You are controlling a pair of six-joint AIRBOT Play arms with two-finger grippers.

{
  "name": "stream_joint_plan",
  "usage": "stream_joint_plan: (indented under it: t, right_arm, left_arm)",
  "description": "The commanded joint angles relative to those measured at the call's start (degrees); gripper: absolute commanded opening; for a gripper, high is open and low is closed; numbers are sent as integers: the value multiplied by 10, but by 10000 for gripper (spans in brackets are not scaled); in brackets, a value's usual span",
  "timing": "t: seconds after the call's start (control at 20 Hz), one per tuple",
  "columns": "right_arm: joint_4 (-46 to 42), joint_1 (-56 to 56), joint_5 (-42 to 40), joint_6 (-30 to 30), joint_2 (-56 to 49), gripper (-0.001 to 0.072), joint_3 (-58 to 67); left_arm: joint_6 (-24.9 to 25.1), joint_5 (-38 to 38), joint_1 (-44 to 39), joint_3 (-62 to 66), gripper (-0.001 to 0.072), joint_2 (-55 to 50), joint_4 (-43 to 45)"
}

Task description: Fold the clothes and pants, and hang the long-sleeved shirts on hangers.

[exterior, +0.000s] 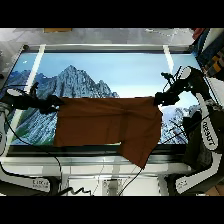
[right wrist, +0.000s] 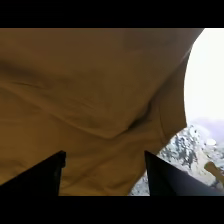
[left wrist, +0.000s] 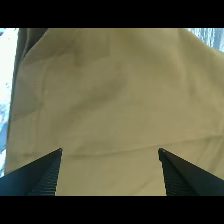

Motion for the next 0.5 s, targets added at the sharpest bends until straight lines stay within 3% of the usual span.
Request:
stream_joint_plan:
  t: [0.0, 0.05, 0.25, 0.45]
  right_arm:
    - [-56, -9, 50, -11, 1, 466, 0]
    - [-62, -17, 72, -13, 1, 337, 0]
    - [-31, -71, 76, -38, 77, 204, -70]
    - [57, -122, 64, -79, 213, 199, -260]
  left_arm:
    - [-1, -32, 15, 14, 693, 5, 2]
    - [-1, -43, 25, 20, 694, 12, 2]
    - [-1, -56, 102, 23, 693, 80, 3]
    - [14, -82, 170, 23, 688, 164, 59]
